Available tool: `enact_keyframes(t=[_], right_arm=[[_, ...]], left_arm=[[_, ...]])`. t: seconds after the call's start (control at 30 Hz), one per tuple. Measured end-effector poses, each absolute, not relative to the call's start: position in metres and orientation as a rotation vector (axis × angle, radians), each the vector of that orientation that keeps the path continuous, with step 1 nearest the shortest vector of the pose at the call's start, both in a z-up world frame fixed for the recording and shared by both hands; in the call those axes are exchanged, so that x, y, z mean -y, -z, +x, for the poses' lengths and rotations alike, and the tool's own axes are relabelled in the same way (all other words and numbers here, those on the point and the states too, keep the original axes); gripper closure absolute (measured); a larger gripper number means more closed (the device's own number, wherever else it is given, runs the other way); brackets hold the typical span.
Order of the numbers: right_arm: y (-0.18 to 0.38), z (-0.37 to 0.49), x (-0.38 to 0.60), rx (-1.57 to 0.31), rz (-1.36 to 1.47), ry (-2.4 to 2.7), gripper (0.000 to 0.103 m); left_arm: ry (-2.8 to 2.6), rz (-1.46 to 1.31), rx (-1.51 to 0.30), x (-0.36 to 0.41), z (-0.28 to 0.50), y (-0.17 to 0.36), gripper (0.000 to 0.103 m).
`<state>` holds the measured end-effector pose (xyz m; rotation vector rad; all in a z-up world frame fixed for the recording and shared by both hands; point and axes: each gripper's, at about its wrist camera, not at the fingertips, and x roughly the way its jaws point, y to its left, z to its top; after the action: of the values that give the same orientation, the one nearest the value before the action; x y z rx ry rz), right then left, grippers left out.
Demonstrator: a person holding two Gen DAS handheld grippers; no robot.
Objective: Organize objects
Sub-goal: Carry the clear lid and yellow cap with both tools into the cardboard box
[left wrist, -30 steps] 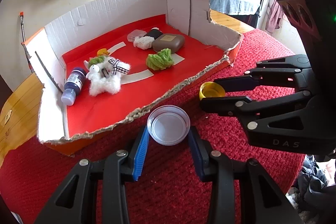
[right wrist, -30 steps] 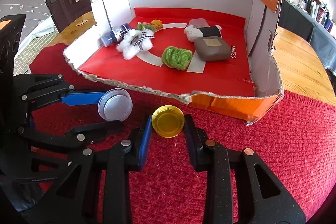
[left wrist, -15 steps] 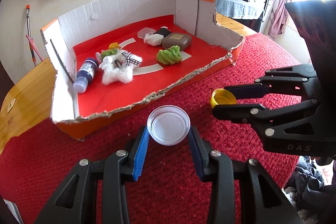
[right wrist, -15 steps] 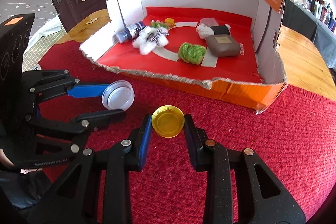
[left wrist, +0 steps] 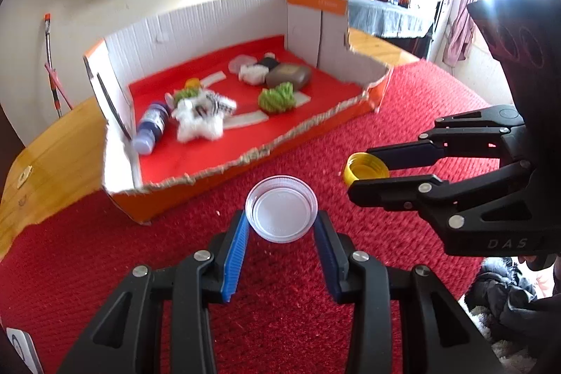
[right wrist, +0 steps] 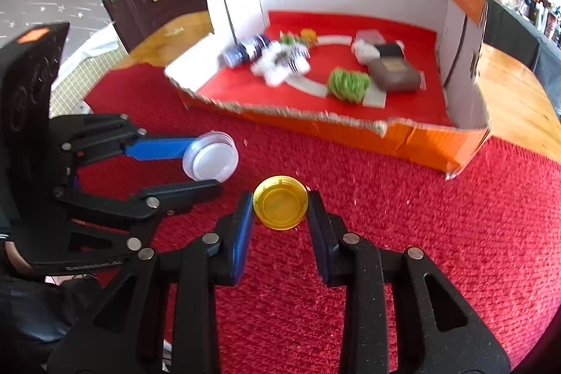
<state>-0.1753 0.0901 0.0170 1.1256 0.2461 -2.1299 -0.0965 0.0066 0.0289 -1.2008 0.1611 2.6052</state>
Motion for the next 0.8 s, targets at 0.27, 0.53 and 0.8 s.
enact_keyframes(t=[0.27, 0.53, 0.8], right_arm=[[-0.049, -0.173, -0.091, -0.220, 1.042, 2.125, 0.074], [-0.063, -0.194, -0.089, -0.210, 1.036, 2.130, 0.074], [-0.060, -0.222, -0.086, -0.186, 1.099, 2.107, 0.074]], left_arm=[[-2.664, -1.094, -0.141, -0.002, -0.098, -0.061, 0.063], [-2.699, -1.118, -0.102, 0.010, -0.120, -0.071, 0.063], [-2.687, -1.222, -0.134, 0.011, -0.146, -0.066, 0.063]])
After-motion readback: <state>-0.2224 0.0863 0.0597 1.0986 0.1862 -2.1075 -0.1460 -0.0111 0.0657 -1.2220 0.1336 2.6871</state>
